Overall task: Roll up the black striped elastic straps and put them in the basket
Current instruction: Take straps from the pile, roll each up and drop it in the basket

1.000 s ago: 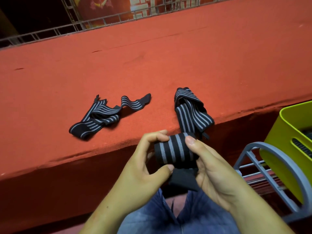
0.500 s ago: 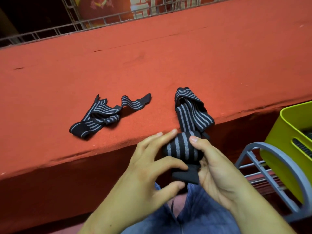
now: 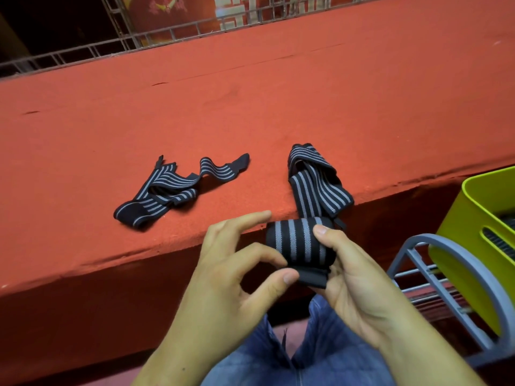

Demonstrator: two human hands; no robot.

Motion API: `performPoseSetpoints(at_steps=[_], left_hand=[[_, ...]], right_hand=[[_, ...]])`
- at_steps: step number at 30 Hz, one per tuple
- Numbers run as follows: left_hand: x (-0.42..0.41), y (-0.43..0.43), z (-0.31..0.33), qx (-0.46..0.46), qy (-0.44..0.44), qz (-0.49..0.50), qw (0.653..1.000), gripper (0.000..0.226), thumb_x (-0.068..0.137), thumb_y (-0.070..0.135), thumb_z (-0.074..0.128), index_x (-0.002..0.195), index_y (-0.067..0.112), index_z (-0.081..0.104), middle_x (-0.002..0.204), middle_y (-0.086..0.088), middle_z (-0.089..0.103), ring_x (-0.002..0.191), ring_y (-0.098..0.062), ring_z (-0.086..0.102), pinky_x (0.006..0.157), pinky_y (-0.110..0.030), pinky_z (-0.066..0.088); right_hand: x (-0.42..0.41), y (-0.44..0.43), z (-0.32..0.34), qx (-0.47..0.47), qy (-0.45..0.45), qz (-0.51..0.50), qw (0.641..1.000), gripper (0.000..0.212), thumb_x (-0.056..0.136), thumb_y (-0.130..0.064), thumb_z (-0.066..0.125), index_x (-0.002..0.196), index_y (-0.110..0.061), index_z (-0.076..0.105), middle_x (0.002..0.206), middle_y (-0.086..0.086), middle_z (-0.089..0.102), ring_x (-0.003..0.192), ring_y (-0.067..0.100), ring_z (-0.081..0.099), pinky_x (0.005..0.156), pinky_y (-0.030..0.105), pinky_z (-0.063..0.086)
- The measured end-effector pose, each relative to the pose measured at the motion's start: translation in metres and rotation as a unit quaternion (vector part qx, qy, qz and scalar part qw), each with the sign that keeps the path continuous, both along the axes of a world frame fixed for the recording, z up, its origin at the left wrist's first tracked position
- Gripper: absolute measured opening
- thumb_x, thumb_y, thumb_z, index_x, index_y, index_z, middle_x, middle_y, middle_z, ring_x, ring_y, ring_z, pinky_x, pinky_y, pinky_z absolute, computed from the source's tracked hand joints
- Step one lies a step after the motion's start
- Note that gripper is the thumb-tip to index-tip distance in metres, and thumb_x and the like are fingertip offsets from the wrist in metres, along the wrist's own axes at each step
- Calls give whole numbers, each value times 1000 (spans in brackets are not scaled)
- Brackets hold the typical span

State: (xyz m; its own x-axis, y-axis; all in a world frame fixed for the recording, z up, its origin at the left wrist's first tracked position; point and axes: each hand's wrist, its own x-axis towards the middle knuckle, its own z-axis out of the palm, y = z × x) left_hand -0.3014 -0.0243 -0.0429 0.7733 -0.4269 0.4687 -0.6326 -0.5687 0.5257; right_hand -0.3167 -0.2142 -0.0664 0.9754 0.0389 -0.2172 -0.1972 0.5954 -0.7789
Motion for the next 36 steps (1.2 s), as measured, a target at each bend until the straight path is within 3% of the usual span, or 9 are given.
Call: performPoseSetpoints(at_steps=[4,10,17,24,28,32,36], left_hand=[[1,1,-6,31,27,21,999,28,90,63,61,99,40,75,151,23,45,145,-13,35,117,-15,21],[-1,-4,-11,26,47,10,999,23,87,59,64,100,43,74,155,25,39,148,-12,31,117,-13,18],[-1,-5,-15,52,53,-13,997,25,82,51,75,103,41,68,159,27,31,150,-10,26,117,-29,26],[-3,-5,-20,55,77,-11,995,23,80,50,78,92,37,63,155,32,32,149,-4,24,112,-5,15],[-3,-6,-19,47,67,-22,996,21,79,44,80,83,35,61,155,33,32,147,-5,26,111,-4,14],[-4,-5,-11,9,31,-20,999,20,80,50,75,80,37,61,151,25,44,143,-11,35,111,-11,23],[-2,-6,-2,-20,-1,-11,1000,17,83,46,72,81,32,63,141,21,52,135,-10,43,109,-11,27]], right_hand=[[2,-2,-3,-10,-1,-27,1000,54,87,-33,61,131,-3,65,120,22,75,114,34,73,87,40,64],[0,1,-5,-19,0,-39,999,53,86,-33,65,132,-7,66,122,21,75,118,38,71,103,58,54],[0,-3,-3,-5,-5,-43,999,51,90,-32,61,132,-6,66,122,20,75,117,35,72,99,52,56],[2,-4,-6,-18,-9,-57,998,49,88,-31,64,130,-6,66,121,22,75,112,35,74,86,50,63],[2,-4,-8,-36,-15,-69,997,52,85,-31,66,130,-6,66,120,24,74,114,39,73,97,60,58],[2,-7,-9,-34,-13,-77,996,47,84,-27,67,128,-8,66,117,21,76,110,37,75,93,56,60],[3,-4,-13,-39,-4,-64,997,29,101,-13,56,128,-7,64,120,22,74,113,35,73,81,42,64]])
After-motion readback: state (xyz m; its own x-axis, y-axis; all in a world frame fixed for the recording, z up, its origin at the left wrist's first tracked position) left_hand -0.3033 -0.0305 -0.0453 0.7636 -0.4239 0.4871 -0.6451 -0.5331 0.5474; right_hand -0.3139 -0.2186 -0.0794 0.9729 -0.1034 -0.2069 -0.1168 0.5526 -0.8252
